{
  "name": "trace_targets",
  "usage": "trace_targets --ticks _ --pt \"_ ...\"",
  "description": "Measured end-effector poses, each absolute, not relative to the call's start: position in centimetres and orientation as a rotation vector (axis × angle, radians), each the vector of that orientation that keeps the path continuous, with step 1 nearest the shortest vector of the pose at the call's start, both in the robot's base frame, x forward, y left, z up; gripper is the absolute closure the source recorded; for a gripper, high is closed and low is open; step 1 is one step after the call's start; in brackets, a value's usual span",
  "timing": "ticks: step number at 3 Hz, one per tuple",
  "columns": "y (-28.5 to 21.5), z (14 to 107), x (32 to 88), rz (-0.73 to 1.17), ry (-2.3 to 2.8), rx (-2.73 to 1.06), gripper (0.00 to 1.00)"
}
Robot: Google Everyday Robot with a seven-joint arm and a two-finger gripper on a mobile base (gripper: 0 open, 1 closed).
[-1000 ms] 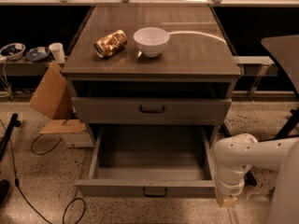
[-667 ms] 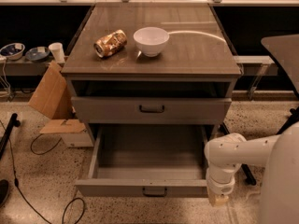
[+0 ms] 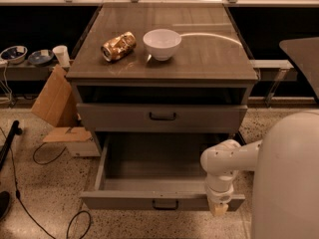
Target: Close middle drawer
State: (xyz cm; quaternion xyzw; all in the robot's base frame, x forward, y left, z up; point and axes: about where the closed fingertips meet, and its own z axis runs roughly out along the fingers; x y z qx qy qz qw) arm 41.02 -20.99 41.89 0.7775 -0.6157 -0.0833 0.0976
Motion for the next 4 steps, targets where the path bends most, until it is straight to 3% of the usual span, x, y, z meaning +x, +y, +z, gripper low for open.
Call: trace_targets --ticks 4 --pt "-14.5 46.9 50.2 -0.156 -2.126 2.357 1.0"
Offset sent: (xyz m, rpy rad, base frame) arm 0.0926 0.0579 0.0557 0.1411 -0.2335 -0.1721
